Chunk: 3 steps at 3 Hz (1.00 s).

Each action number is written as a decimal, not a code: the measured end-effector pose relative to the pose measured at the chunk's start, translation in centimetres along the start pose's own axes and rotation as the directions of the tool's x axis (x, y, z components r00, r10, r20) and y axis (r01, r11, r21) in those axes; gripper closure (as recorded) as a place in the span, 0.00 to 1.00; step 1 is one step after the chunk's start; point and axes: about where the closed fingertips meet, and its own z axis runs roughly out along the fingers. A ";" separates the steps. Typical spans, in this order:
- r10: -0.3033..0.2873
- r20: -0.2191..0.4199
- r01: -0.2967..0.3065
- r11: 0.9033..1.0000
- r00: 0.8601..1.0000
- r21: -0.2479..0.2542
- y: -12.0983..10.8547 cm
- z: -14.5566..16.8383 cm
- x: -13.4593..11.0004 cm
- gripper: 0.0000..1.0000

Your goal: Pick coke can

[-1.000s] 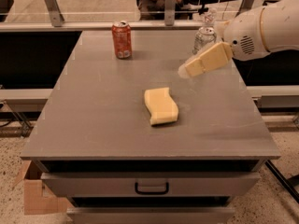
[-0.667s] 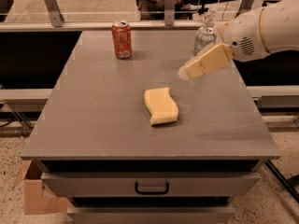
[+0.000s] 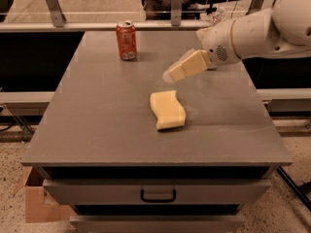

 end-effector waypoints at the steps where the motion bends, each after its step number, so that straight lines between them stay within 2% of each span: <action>1: -0.003 0.040 0.005 0.999 0.999 -0.047 -0.8 5.0 -0.7 0.00; 2: 0.022 0.101 -0.014 0.997 0.995 -0.079 -1.1 9.8 -1.3 0.00; 3: 0.046 0.179 -0.033 0.997 0.983 -0.072 -1.8 13.5 -2.1 0.00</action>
Offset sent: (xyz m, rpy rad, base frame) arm 0.1024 0.1064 -0.0585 0.2149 -0.0187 0.0767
